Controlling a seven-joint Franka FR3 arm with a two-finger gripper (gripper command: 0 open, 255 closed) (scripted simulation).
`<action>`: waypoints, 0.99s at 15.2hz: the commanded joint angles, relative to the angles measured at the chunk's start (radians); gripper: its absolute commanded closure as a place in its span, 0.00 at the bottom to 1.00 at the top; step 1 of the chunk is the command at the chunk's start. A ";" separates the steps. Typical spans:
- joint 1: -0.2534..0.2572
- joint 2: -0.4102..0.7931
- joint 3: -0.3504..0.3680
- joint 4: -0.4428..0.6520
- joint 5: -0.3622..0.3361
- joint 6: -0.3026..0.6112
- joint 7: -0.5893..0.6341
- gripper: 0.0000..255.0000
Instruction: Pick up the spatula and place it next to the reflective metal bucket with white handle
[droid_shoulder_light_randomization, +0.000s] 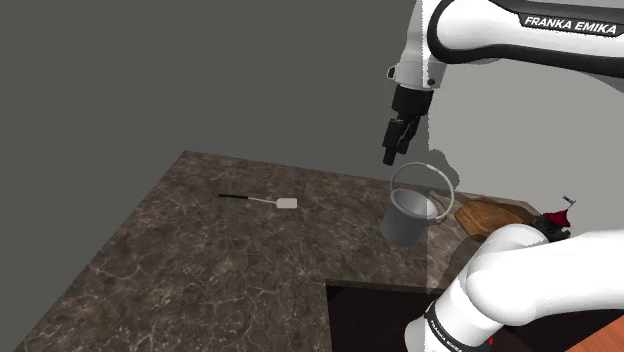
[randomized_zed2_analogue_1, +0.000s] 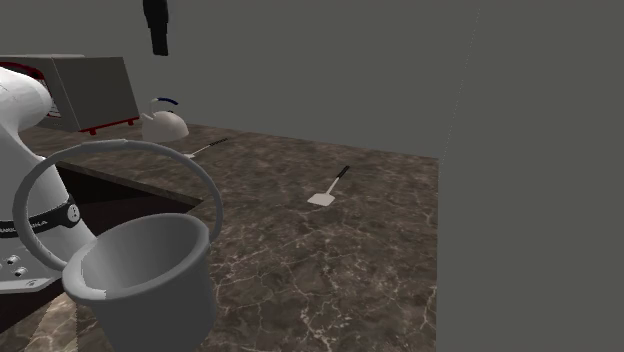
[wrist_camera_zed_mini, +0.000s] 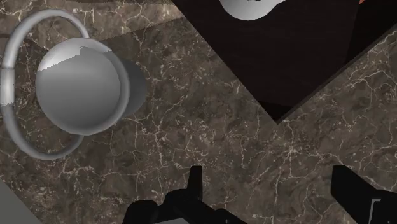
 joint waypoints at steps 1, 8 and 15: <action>0.000 0.000 0.000 0.000 0.000 0.000 0.000 0.00; 0.025 0.185 -0.034 -0.036 -0.016 0.251 -0.116 0.00; 0.050 0.417 -0.056 0.001 -0.014 0.475 -0.229 0.00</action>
